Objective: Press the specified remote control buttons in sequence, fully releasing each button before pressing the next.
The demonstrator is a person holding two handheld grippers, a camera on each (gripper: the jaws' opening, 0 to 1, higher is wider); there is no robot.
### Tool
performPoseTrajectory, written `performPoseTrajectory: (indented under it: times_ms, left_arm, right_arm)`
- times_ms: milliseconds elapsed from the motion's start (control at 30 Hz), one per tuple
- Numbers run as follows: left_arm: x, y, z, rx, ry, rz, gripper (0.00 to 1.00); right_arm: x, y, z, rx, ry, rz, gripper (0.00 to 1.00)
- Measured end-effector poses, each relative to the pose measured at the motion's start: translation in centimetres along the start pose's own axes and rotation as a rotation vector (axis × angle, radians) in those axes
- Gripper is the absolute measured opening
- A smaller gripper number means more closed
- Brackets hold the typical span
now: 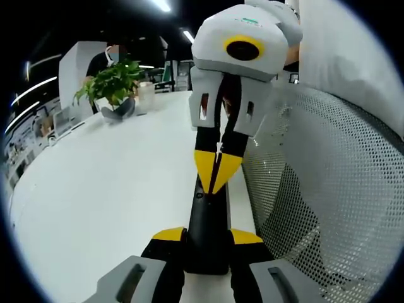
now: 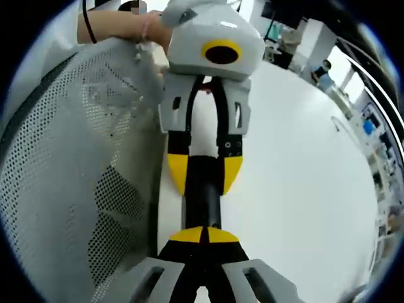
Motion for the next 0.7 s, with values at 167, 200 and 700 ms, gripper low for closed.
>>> performPoseTrajectory:
  times_ms: [167,200,700]
  left_arm:
    - [0.0,0.0,0.0,0.000,0.000,-0.004,0.25]
    - [0.0,0.0,0.0,0.000,-0.002,-0.006,0.25]
    - [-0.1,0.0,0.0,-0.004,0.001,-0.007,0.25]
  right_arm:
    - [-0.2,0.3,0.2,0.008,0.004,-0.024,0.00]
    - [-0.3,0.3,0.2,0.018,0.023,-0.030,0.00]
    - [0.3,-0.2,1.3,0.011,0.204,0.062,0.00]
Point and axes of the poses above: the point that each gripper's makers call its tool centre point, and the gripper's own axes: y roughly forward along the fingers, z roughly to its right, x roughly out of its underside, the point moved 10 cm from there along -y, roughly backward along the fingers, and after that the axes turned 14 degrees about z, right-handed, at the moved point
